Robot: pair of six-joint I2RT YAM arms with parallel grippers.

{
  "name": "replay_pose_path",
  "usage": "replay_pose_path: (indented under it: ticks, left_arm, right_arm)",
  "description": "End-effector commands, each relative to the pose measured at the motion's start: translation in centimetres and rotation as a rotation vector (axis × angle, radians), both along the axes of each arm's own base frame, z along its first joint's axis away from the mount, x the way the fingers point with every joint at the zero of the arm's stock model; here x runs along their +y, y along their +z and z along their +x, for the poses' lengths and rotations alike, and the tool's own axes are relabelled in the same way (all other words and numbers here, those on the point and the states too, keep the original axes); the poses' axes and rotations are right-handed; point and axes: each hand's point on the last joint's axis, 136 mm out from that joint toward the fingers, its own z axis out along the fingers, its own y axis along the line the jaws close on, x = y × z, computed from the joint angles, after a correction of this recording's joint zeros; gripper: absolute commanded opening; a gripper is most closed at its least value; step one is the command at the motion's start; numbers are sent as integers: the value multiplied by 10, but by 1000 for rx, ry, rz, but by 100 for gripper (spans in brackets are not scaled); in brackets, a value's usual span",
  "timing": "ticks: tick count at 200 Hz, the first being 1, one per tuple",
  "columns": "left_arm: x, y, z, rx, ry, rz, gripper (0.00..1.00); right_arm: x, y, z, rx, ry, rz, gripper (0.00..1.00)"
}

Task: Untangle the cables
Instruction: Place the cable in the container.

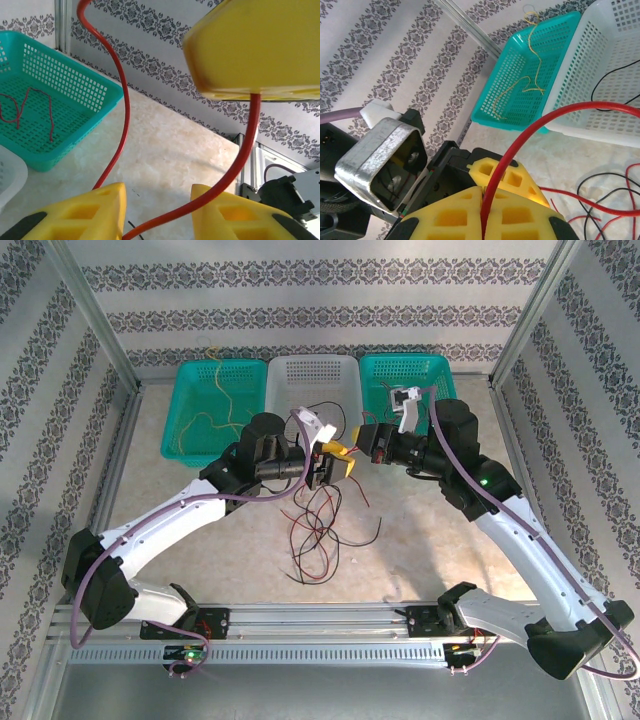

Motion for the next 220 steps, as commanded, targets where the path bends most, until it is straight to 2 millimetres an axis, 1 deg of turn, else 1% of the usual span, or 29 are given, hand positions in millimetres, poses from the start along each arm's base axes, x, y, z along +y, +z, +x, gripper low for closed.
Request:
replay_pose_path:
  ticks: [1,15,29,45,54,58,69,78,87,110,115,124,144,166,197,220]
  left_arm:
    - [-7,11,2,-13,4,-49,24]
    - [-9,9,7,15,28,-76,14]
    - [-11,10,15,63,63,-131,0]
    - [-14,16,22,108,86,-219,0]
    - [-13,21,27,127,108,-269,0]
    - [-12,23,29,134,116,-293,0]
    - [-8,30,35,158,135,-363,0]
    - [-4,36,40,177,145,-418,0]
    - [0,42,44,201,147,-477,0]
    - [11,57,51,248,145,-608,0]
    - [13,61,52,255,140,-634,0]
    - [16,66,52,265,129,-677,0]
    - [19,72,52,289,97,-731,0]
    - [18,73,48,307,64,-748,0]
    - [18,71,42,319,39,-744,0]
    - [16,72,37,333,6,-743,0]
  right_arm:
    - [3,20,2,-39,17,54,6]
    - [4,20,3,-40,19,68,6]
    - [4,18,3,-40,15,76,6]
    - [1,15,4,-38,-1,72,9]
    - [-3,11,4,-32,-20,59,14]
    - [-5,9,4,-30,-31,51,19]
    - [-12,4,4,-25,-63,28,39]
    - [-20,0,3,-22,-91,14,49]
    - [-28,-5,3,-15,-119,3,55]
    - [-49,-18,4,15,-195,-15,62]
    - [-53,-21,4,22,-208,-20,65]
    - [-57,-26,4,33,-223,-29,66]
    - [-61,-37,6,56,-247,-42,66]
    - [-60,-47,11,87,-255,-46,66]
    - [-52,-40,20,72,-235,-13,67]
    - [-47,-40,31,66,-230,-26,68]
